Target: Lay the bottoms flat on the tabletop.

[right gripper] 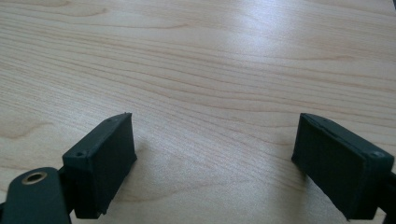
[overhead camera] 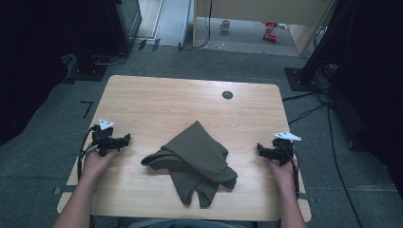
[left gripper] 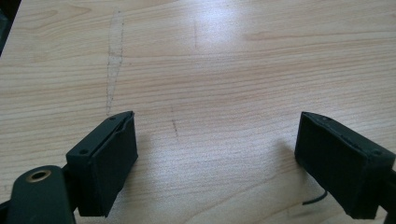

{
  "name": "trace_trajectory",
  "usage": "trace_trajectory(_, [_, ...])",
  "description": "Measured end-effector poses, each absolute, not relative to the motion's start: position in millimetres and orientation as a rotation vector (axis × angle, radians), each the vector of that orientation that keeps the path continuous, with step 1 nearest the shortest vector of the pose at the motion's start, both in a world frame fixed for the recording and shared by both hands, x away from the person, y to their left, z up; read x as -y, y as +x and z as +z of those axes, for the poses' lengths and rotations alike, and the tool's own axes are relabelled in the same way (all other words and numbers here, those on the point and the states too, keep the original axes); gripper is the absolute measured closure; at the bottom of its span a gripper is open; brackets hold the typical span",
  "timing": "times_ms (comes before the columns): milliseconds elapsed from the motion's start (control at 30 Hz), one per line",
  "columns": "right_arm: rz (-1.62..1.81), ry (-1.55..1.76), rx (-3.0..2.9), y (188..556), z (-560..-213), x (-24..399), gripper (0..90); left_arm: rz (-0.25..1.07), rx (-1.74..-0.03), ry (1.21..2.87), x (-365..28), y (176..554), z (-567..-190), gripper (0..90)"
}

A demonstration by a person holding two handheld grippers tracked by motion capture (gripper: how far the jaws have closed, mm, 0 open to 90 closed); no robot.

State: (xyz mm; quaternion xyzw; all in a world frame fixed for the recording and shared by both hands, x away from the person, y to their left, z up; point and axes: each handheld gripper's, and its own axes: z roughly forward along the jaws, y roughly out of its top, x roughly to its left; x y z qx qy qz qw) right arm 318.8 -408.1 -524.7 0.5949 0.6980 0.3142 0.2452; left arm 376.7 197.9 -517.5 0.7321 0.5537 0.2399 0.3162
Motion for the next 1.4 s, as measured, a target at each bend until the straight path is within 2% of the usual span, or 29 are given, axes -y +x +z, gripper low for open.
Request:
trace_trajectory(367, [0.859, 1.621, -1.907, 318, -525, 408, 12.6, 0.628, -1.447, 1.935, -198, 377, -517, 13.6])
trace_trajectory(500, [0.884, 1.581, -1.942, 317, -524, 407, 16.7, 0.623, -1.428, 1.94, -198, 376, -517, 15.3])
trace_trajectory(600, [0.883, 1.574, -1.954, 318, -525, 406, 12.9, 0.621, -1.417, 1.943, -198, 376, -517, 16.3])
trace_trajectory(700, [0.882, 1.574, -1.96, 318, -525, 406, 12.5, 0.619, -1.407, 1.946, -198, 376, -517, 20.0])
trace_trajectory(767, [0.883, 1.573, -1.961, 318, -525, 406, 12.4, 0.618, -1.392, 1.944, -198, 375, -516, 28.5])
trace_trajectory(867, [0.878, 1.581, -1.954, 318, -525, 405, 11.6, 0.613, -1.384, 1.947, -199, 375, -516, 30.2])
trace_trajectory(1000, [0.886, 1.57, -1.963, 317, -525, 405, 13.1, 0.606, -1.373, 1.961, -199, 374, -514, 37.6])
trace_trajectory(1300, [0.884, 1.574, -1.956, 317, -525, 404, 13.9, 0.535, -1.308, 1.975, -197, 372, -501, 43.8])
trace_trajectory(1333, [0.892, 1.563, -1.956, 315, -524, 404, 18.1, 0.521, -1.296, 1.963, -196, 371, -499, 43.8])
trace_trajectory(1400, [0.895, 1.559, -1.957, 315, -524, 404, 20.2, 0.502, -1.274, 1.954, -195, 369, -494, 43.9])
